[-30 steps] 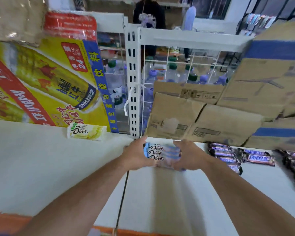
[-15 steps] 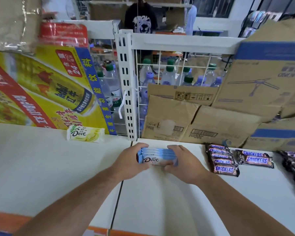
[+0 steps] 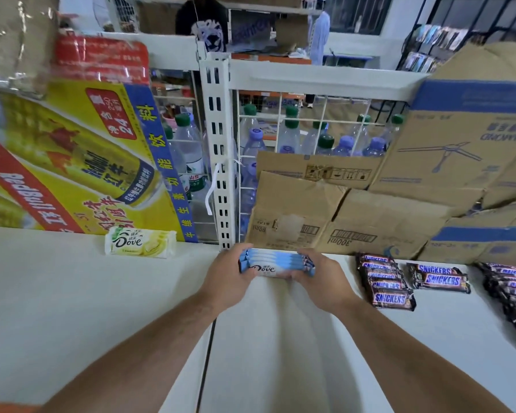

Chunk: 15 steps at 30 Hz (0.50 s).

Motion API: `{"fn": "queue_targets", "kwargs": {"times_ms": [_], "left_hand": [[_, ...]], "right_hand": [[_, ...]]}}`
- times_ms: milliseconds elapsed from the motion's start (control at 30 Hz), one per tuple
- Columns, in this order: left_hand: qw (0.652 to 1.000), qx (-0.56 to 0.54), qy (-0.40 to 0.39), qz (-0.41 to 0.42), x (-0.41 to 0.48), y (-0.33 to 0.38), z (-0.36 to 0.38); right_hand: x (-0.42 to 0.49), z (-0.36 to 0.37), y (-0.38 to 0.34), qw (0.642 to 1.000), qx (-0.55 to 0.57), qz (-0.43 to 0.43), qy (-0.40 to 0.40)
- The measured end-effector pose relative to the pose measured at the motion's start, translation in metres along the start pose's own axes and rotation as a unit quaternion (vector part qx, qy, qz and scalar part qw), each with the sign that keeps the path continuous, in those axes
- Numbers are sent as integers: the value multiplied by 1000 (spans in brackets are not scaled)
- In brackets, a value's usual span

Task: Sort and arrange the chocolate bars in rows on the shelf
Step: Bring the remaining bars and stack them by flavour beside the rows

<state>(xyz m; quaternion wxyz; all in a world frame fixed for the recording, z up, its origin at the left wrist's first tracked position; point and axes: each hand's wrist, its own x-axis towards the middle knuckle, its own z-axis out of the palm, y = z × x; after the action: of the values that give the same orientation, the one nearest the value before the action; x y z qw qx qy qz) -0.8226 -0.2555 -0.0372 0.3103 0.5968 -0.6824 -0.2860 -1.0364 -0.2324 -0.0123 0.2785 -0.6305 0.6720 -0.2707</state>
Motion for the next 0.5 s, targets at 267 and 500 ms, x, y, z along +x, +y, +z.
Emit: {"fn": "queue_targets", "kwargs": {"times_ms": [267, 500], "left_hand": [[998, -17, 57, -9, 13, -8, 8], [993, -53, 101, -22, 10, -3, 6]], "right_hand": [[19, 4, 1, 1000, 24, 6, 6], [23, 8, 7, 994, 85, 40, 47]]}}
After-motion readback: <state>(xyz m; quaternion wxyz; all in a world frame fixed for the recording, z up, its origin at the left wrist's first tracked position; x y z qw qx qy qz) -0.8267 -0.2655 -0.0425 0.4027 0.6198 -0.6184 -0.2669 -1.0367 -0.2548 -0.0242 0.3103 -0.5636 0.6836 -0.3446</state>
